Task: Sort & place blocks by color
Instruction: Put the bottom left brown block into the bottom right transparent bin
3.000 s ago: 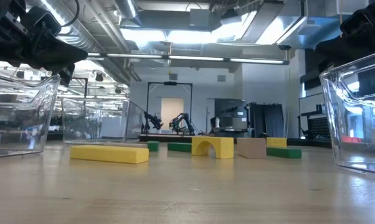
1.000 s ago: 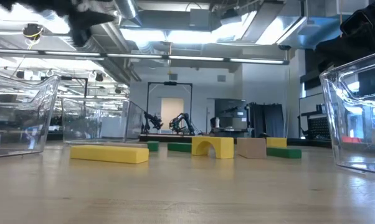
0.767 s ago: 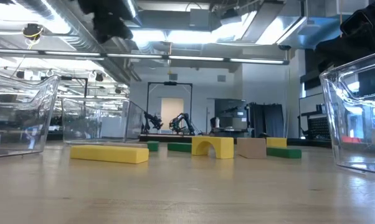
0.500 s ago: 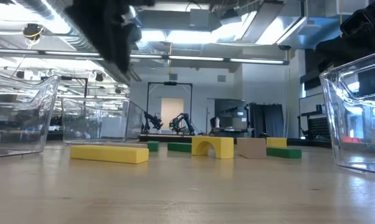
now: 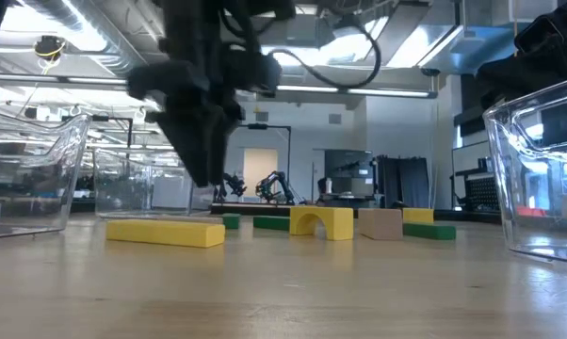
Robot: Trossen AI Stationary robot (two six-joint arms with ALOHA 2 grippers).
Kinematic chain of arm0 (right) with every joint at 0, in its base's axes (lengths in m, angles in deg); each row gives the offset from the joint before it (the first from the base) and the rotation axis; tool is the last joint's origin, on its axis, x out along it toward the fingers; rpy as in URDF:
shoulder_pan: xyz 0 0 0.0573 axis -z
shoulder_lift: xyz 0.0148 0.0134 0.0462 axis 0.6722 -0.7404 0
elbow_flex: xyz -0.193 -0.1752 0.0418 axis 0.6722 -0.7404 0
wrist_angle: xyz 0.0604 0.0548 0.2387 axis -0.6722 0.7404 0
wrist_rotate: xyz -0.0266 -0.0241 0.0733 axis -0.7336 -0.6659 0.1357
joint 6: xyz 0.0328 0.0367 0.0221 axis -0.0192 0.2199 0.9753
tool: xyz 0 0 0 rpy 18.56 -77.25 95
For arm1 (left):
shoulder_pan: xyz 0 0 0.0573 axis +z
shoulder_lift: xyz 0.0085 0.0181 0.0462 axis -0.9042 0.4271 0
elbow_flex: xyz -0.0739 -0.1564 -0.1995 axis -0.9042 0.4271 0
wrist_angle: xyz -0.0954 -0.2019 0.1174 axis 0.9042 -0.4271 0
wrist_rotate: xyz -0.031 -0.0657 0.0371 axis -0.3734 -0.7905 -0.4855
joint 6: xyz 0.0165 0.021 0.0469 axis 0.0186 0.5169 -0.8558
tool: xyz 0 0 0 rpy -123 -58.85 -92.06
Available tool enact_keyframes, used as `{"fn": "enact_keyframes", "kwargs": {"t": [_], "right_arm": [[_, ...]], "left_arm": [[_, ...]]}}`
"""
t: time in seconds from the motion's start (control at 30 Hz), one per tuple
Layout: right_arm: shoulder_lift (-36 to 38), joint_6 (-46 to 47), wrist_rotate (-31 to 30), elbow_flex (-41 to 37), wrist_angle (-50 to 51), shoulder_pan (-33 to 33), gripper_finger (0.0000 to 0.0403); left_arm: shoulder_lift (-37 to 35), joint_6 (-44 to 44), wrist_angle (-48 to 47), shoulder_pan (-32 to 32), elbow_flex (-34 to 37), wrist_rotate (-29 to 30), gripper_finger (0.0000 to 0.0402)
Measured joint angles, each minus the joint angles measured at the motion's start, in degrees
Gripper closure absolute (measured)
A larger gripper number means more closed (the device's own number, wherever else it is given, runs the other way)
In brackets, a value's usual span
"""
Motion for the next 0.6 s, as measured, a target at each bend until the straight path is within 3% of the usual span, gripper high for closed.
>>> {"fn": "enact_keyframes", "kwargs": {"t": [0.3, 0.6], "right_arm": [[0.0, -0.03, -0.02, 0.0, 0.01, 0.0, 0.0382], [0.0, -0.06, -0.02, 0.0, 0.01, -0.01, 0.0382]], "left_arm": [[0.05, -4.95, 3.12, 3.38, 2.41, -4.55, 0.0199], [0.05, -5.28, 7.82, 1.01, 8.21, -0.75, 0.0199]]}}
